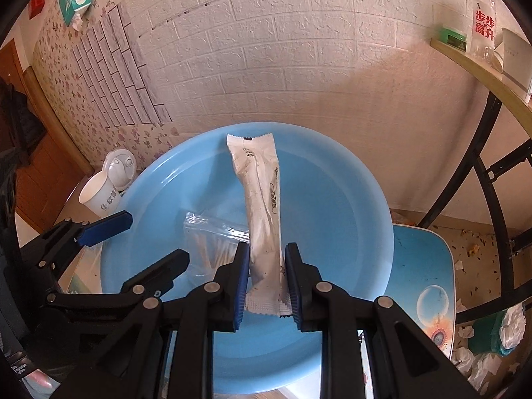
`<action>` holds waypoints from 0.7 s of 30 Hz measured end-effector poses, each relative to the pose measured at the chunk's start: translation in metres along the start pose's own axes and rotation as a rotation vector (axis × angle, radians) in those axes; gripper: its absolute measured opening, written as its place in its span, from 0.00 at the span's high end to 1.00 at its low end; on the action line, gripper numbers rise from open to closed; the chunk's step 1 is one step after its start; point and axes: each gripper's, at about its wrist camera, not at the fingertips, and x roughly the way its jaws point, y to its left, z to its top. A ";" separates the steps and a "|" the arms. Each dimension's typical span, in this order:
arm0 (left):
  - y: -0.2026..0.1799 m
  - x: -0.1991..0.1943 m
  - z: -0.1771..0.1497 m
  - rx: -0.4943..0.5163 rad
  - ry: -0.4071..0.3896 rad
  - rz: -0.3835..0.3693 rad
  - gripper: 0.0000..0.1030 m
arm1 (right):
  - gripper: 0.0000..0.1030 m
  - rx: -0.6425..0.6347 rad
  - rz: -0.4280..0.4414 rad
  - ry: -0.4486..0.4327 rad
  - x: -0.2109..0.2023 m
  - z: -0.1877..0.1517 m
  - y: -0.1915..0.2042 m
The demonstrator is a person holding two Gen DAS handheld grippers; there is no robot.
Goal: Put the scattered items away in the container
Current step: 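Open the right tool to drop the white packet into the basin, then withdraw both tools from the basin back over the table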
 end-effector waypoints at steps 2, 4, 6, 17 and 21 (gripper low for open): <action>0.007 -0.010 -0.001 -0.020 -0.029 0.014 0.09 | 0.78 -0.007 0.002 -0.011 -0.002 0.002 0.003; 0.013 -0.019 -0.002 -0.036 -0.054 0.039 0.03 | 0.77 -0.008 0.011 -0.023 -0.004 0.005 0.007; 0.018 -0.027 -0.003 -0.049 -0.074 0.057 0.01 | 0.61 0.001 0.021 -0.035 -0.009 0.005 0.011; 0.034 -0.066 -0.016 -0.106 -0.109 0.068 0.00 | 0.29 -0.035 -0.014 -0.162 -0.063 -0.003 0.032; 0.035 -0.084 -0.021 -0.131 -0.131 0.061 0.00 | 0.16 -0.036 -0.042 -0.195 -0.089 -0.016 0.039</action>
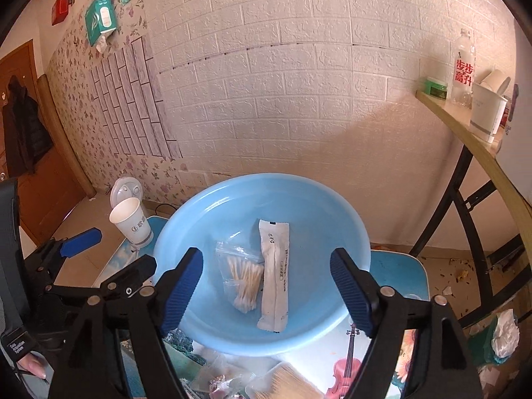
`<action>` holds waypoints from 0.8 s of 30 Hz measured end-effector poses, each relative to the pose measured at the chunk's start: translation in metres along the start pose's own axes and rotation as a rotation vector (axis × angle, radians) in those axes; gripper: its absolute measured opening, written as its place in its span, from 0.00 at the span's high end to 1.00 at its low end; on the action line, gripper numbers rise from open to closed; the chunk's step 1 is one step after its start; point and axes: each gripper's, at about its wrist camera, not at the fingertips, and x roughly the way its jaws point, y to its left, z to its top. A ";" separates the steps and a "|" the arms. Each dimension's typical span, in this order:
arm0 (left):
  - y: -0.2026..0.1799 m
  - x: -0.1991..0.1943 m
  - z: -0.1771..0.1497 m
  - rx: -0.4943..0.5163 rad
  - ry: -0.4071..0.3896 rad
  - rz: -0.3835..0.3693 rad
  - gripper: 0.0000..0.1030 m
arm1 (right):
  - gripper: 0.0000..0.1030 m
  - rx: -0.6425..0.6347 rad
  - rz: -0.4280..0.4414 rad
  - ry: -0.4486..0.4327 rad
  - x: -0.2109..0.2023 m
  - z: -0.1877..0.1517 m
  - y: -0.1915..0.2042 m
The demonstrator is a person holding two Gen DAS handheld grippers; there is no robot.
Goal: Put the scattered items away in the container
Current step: 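Withdraw both tools from the basin back over the table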
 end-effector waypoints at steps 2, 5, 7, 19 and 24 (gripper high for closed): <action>0.001 -0.009 -0.002 -0.013 -0.003 -0.011 0.00 | 0.10 -0.002 -0.013 -0.016 -0.014 -0.007 0.002; 0.001 -0.021 -0.008 -0.020 -0.006 -0.015 0.00 | 0.08 -0.009 -0.016 -0.008 -0.026 -0.017 0.006; 0.002 -0.030 -0.013 -0.019 -0.014 -0.008 0.00 | 0.08 -0.002 -0.014 0.011 -0.030 -0.025 0.007; 0.006 -0.068 -0.051 -0.066 -0.021 0.006 0.00 | 0.08 0.074 -0.018 -0.001 -0.066 -0.081 0.015; 0.008 -0.084 -0.072 -0.072 -0.048 0.017 0.00 | 0.08 0.120 -0.045 0.047 -0.068 -0.109 0.012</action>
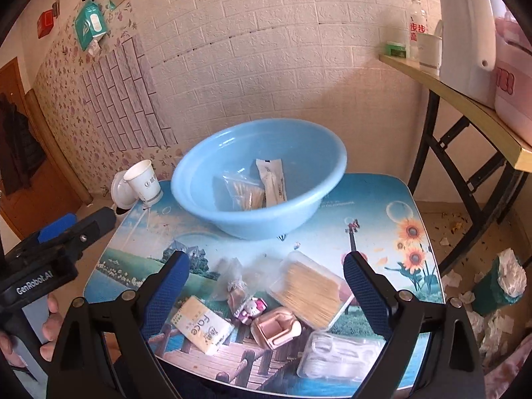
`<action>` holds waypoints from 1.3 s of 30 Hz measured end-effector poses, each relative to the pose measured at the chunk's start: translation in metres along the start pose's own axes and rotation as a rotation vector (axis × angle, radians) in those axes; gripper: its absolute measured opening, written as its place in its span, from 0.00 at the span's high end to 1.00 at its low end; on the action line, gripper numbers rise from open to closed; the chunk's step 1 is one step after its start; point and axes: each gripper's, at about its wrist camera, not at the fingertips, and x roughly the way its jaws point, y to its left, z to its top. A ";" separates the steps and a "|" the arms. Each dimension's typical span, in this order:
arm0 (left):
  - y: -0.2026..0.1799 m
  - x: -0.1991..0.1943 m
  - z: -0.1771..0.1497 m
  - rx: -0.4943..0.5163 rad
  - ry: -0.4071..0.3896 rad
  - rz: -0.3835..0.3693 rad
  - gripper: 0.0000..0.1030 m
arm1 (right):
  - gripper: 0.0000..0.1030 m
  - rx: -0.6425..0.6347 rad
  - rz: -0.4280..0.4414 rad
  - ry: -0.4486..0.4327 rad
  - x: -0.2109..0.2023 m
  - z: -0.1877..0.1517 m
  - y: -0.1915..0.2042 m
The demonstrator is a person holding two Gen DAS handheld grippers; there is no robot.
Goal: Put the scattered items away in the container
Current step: 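Withdraw both tools from the basin back over the table, then move the left tool toward the Face tissue pack while the right approaches the floss-pick box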
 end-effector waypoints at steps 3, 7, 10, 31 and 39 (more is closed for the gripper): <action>0.005 -0.009 -0.012 -0.019 -0.019 -0.005 0.00 | 0.08 0.016 -0.018 0.009 -0.005 -0.015 -0.003; 0.010 -0.013 -0.027 -0.031 -0.010 -0.019 0.00 | 0.08 -0.042 -0.039 0.015 -0.010 -0.033 0.003; 0.011 -0.014 -0.037 -0.008 0.011 -0.014 0.00 | 0.08 -0.080 -0.052 0.024 -0.012 -0.046 0.007; -0.008 0.001 -0.087 0.071 0.111 -0.069 0.00 | 0.08 -0.060 -0.073 0.101 -0.004 -0.092 -0.021; -0.020 0.013 -0.098 0.093 0.153 -0.089 0.00 | 0.08 -0.029 -0.085 0.120 -0.002 -0.097 -0.040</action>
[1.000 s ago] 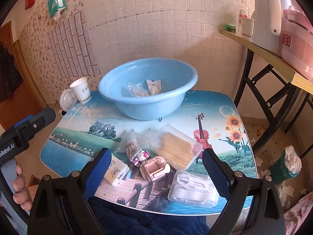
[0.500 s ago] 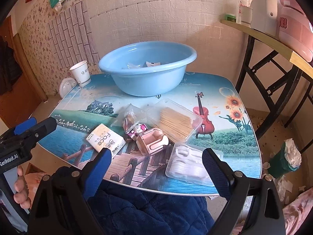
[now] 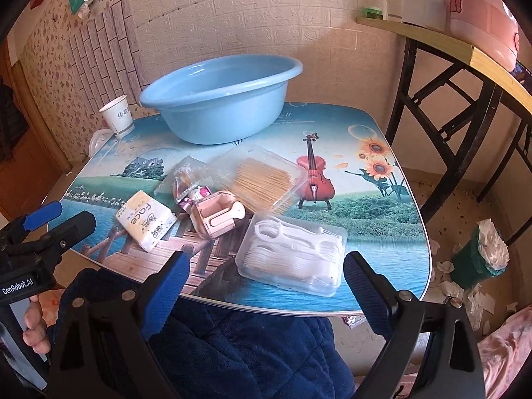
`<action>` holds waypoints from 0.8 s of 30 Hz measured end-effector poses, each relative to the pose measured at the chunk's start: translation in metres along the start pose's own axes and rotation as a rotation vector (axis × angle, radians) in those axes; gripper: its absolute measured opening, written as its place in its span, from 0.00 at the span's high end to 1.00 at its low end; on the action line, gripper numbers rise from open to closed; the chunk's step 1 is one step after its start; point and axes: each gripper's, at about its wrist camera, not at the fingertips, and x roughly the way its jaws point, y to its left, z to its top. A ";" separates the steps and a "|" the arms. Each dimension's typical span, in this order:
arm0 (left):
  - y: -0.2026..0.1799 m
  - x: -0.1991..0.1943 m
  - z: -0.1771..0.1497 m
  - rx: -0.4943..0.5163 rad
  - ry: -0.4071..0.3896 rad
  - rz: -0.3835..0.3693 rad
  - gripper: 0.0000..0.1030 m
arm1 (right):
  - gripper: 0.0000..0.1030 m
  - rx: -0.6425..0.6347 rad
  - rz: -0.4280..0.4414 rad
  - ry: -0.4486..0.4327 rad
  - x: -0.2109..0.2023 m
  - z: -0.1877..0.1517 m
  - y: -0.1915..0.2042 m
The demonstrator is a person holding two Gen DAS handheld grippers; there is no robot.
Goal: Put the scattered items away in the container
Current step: 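Move the left tool toward the Face tissue pack while the right approaches the floss-pick box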
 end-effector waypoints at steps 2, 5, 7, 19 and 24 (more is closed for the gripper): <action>-0.003 0.004 -0.002 0.004 0.011 -0.006 0.00 | 0.08 0.025 -0.005 0.017 0.004 0.000 -0.004; -0.007 0.009 -0.003 0.018 0.026 -0.013 0.00 | 0.08 0.052 0.006 0.027 0.008 -0.001 -0.007; -0.010 0.013 -0.004 0.024 0.032 -0.016 0.00 | 0.08 0.054 0.006 0.032 0.010 -0.001 -0.006; -0.023 0.038 -0.001 0.052 0.055 -0.028 0.00 | 0.08 0.200 -0.052 0.074 0.026 -0.003 -0.016; -0.025 0.049 -0.003 0.063 0.075 -0.030 0.00 | 0.08 0.215 -0.065 0.087 0.033 -0.003 -0.017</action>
